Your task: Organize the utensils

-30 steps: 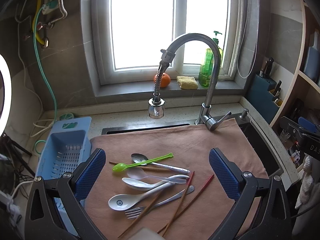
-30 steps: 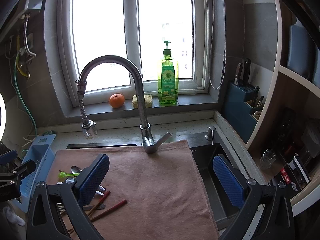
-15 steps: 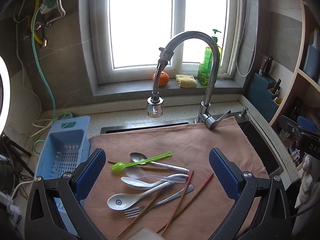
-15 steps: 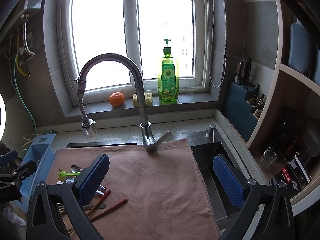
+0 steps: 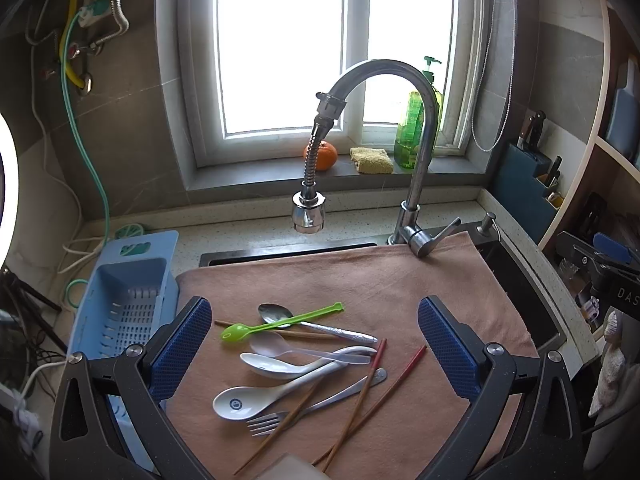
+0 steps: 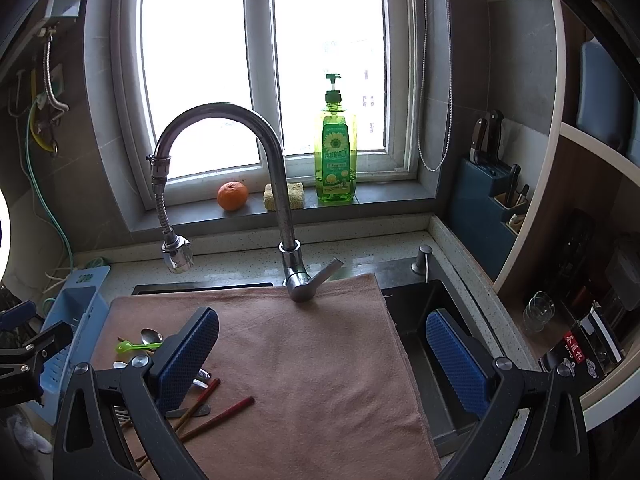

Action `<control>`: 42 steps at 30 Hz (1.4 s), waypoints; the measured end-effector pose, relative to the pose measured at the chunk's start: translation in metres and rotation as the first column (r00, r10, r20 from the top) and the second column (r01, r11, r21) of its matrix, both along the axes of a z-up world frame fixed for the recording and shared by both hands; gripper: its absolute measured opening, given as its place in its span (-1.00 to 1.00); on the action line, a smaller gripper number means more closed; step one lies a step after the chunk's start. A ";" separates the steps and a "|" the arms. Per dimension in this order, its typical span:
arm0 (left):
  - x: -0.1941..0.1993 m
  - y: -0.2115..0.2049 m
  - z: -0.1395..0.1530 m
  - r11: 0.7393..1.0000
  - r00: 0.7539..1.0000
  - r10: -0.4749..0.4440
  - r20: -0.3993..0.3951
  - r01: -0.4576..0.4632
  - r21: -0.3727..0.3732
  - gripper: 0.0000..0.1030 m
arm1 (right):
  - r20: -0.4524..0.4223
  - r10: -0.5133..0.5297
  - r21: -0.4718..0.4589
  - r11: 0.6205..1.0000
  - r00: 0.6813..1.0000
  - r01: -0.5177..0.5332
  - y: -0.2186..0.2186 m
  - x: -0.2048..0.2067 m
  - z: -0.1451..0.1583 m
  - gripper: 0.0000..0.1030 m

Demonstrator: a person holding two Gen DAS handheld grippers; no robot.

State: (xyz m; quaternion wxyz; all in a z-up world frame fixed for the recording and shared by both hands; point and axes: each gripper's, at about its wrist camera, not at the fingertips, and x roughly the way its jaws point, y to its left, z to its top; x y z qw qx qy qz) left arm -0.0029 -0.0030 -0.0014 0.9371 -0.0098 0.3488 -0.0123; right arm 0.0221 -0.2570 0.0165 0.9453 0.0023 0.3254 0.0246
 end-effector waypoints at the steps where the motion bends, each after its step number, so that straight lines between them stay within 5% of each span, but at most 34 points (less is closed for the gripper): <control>1: 0.000 0.000 0.000 1.000 1.000 0.000 0.000 0.000 0.000 0.99 | -0.001 0.001 0.001 1.000 1.000 -0.001 0.000 -0.001 -0.001 1.00; 42: 0.000 0.004 -0.012 1.000 0.999 0.011 -0.041 -0.012 -0.009 0.99 | -0.018 0.004 0.020 1.000 1.000 -0.004 -0.004 0.003 -0.014 1.00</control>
